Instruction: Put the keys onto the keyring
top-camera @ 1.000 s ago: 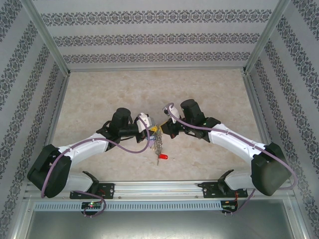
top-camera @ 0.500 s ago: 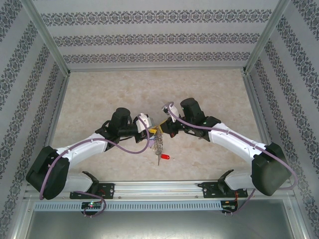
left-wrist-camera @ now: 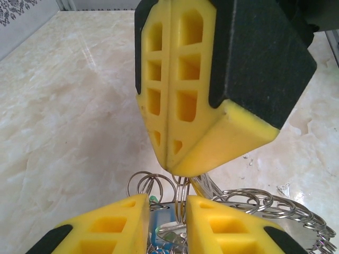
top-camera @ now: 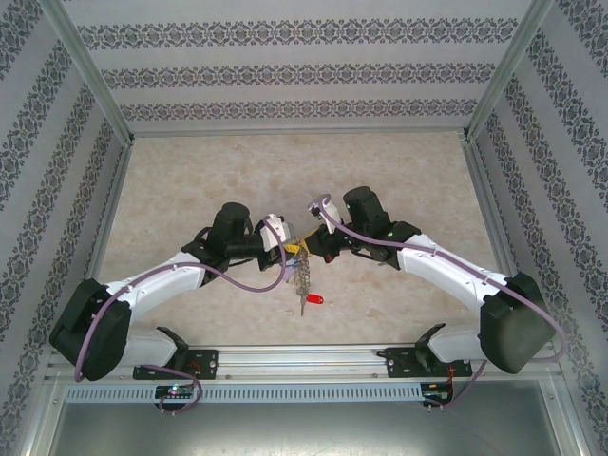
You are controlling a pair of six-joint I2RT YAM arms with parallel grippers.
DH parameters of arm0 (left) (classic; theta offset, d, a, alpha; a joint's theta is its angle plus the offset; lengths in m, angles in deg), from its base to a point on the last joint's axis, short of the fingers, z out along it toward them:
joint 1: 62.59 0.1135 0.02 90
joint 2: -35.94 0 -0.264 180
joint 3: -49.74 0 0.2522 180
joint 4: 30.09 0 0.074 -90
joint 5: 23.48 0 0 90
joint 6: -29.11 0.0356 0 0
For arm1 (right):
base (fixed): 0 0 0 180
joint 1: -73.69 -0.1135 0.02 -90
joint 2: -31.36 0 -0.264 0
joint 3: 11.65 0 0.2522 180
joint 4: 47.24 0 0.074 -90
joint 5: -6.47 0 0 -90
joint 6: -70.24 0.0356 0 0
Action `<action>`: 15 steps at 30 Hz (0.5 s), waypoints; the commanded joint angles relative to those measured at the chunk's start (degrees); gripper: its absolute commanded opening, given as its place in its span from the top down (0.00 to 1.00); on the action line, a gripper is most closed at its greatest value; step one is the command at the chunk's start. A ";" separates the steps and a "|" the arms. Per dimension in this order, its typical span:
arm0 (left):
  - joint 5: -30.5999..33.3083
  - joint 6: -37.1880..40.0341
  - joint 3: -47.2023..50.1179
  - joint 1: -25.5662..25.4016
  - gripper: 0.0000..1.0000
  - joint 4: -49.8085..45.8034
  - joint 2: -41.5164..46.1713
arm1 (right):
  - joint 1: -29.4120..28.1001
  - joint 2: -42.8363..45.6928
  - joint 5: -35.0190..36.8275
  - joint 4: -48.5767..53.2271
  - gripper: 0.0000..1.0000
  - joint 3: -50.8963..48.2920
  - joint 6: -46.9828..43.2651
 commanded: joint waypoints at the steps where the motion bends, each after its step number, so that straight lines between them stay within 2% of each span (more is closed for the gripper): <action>1: -0.50 1.83 -1.90 -0.68 0.75 -2.04 -0.61 | -0.79 0.09 -2.04 -0.92 1.00 2.16 -0.31; 15: -0.90 3.27 -3.69 -0.99 0.77 -4.52 -2.12 | -0.97 -0.09 -2.50 -0.58 1.00 2.42 -0.68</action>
